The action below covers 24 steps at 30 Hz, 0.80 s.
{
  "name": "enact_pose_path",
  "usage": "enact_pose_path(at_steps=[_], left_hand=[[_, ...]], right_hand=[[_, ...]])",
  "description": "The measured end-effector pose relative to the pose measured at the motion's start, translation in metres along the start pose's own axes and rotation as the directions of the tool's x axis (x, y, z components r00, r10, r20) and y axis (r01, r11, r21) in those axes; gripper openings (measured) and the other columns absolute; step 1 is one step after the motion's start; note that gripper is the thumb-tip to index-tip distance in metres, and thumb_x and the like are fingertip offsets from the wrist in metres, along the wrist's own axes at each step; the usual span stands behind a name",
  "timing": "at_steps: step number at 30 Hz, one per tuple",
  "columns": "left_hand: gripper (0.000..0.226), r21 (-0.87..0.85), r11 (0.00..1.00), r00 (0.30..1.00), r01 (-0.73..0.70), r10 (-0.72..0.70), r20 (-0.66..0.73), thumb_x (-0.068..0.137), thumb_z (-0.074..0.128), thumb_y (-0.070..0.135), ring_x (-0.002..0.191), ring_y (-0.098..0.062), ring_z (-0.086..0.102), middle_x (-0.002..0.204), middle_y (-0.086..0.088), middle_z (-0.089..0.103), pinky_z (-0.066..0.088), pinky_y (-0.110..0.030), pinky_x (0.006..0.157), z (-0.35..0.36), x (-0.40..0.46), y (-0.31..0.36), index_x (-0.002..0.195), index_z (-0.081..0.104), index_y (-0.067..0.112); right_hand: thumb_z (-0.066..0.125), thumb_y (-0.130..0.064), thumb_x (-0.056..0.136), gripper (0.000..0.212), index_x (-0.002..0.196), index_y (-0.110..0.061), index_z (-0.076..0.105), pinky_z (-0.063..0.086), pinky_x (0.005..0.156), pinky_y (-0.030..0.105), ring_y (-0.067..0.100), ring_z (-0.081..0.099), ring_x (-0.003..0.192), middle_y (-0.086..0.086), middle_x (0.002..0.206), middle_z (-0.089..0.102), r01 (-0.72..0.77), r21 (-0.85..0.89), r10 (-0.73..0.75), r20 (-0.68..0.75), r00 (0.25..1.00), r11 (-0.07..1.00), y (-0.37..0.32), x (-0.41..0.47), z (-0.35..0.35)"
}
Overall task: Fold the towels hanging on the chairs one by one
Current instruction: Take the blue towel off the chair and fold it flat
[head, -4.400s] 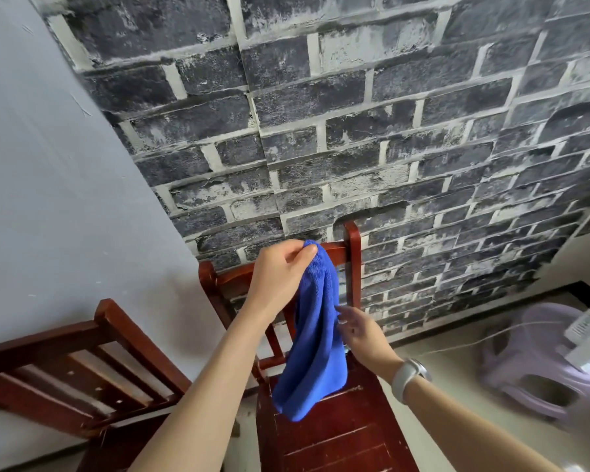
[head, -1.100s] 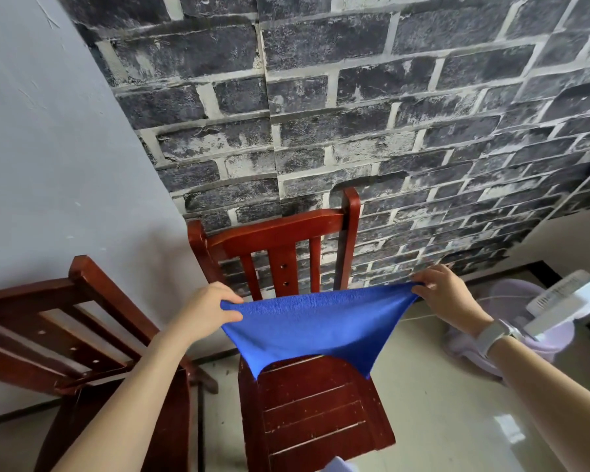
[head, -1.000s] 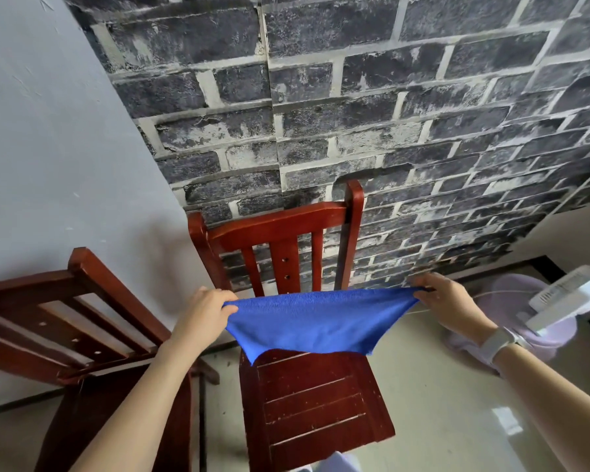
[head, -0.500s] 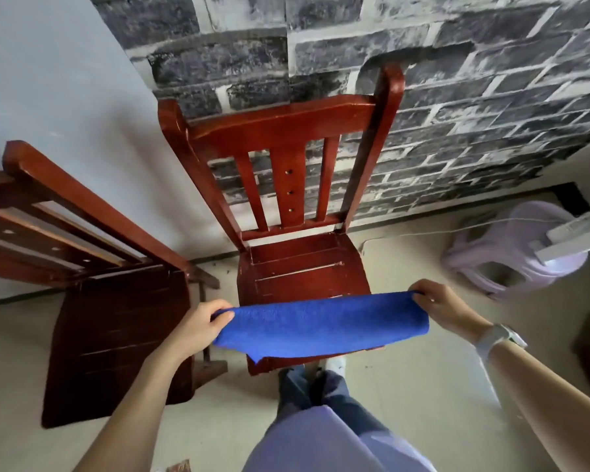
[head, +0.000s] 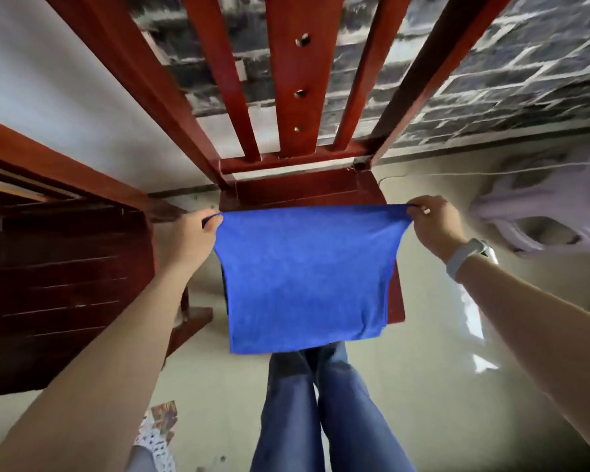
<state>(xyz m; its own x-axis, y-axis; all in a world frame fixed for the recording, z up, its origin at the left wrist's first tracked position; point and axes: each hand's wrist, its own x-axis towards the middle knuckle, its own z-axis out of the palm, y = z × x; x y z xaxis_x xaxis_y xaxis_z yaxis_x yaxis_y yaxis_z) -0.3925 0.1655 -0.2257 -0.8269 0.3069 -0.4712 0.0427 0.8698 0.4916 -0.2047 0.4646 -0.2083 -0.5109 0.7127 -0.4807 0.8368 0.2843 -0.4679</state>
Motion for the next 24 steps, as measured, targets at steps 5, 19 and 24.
enact_pose_path(at_steps=[5, 19, 24], left_hand=[[0.028, -0.081, 0.997, 0.964, -0.010, -0.012, -0.267, 0.093, 0.049, 0.015, 0.107, -0.034, 0.058, 0.112, -0.019, 0.065, 0.037, -0.030, 0.082, 0.037, 0.058, 0.008, 0.114, 0.062, 0.003], [0.035, -0.168, 0.929, 0.929, 0.330, -0.351, -0.114, 0.088, 0.055, 0.012, 0.107, -0.035, 0.056, 0.117, -0.025, 0.056, 0.040, -0.037, 0.094, 0.134, -0.048, -0.086, 0.120, 0.052, -0.003], [0.030, -0.220, 0.868, 0.883, 0.444, -0.466, -0.055, 0.087, 0.057, 0.008, 0.102, -0.039, 0.059, 0.111, -0.026, 0.062, 0.043, -0.040, 0.087, 0.153, -0.088, -0.100, 0.112, 0.053, -0.008]], right_hand=[[0.050, -0.008, 0.085, 0.026, 0.106, -0.005, 0.065, 0.052, 0.083, 0.041, 0.035, 0.065, 0.093, 0.015, 0.090, 0.065, -0.100, 0.216, 0.128, -0.117, 0.985, 0.971, -0.014, 0.069, 0.042], [0.044, -0.003, 0.086, 0.026, 0.108, 0.002, 0.057, 0.041, 0.082, 0.040, 0.039, 0.055, 0.098, 0.027, 0.104, 0.059, -0.343, 0.099, 0.344, 0.008, 0.939, 0.934, 0.103, -0.029, 0.133], [0.047, -0.020, 0.076, 0.017, 0.088, -0.008, 0.051, 0.031, 0.066, 0.032, 0.026, 0.041, 0.071, 0.013, 0.083, 0.048, -0.386, 0.104, 0.383, 0.053, 0.922, 0.917, 0.147, -0.069, 0.152]])
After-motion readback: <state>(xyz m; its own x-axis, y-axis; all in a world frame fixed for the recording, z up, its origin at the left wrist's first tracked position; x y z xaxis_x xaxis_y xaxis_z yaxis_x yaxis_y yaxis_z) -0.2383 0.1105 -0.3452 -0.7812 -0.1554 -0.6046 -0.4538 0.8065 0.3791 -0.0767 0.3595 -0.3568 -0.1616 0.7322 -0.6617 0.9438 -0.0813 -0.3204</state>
